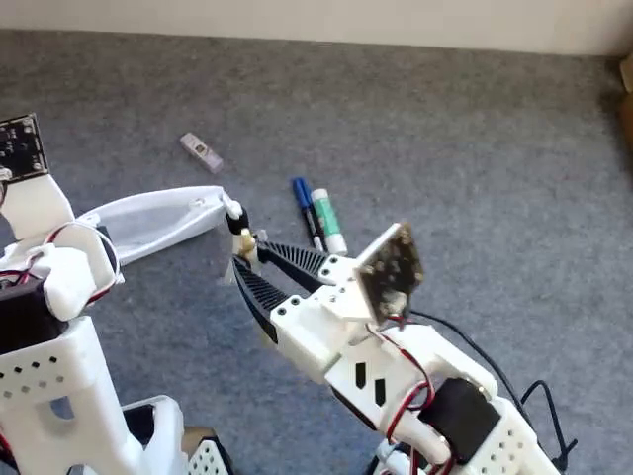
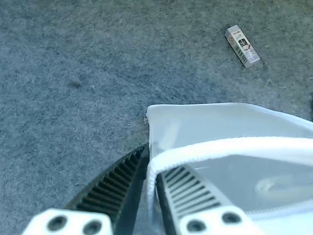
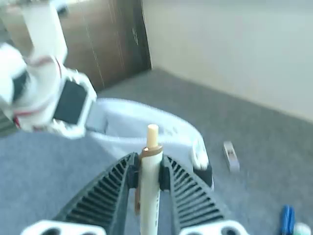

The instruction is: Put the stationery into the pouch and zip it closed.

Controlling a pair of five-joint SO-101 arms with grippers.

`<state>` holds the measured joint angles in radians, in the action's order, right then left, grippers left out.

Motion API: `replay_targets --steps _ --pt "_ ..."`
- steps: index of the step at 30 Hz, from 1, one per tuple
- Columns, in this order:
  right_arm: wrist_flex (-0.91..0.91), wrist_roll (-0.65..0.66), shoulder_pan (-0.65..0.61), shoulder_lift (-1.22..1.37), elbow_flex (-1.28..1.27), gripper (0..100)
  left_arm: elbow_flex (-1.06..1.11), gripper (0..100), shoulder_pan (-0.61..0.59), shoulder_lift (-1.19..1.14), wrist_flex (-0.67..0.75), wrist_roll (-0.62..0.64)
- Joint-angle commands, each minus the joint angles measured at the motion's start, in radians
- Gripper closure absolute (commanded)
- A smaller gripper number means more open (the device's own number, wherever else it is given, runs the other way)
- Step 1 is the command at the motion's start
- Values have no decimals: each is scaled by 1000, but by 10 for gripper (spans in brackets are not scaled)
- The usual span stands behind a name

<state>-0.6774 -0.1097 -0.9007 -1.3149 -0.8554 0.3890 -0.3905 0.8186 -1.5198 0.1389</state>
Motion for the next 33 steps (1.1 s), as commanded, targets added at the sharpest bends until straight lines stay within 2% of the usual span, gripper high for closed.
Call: replay_targets --steps 1,24,33 --pt "107 5 -7 -25 18 995 36 993 38 -15 14 5" --pt "699 11 -7 -19 8 995 36 993 36 -15 15 5" --pt "791 11 -7 27 8 995 36 993 33 -15 15 5"
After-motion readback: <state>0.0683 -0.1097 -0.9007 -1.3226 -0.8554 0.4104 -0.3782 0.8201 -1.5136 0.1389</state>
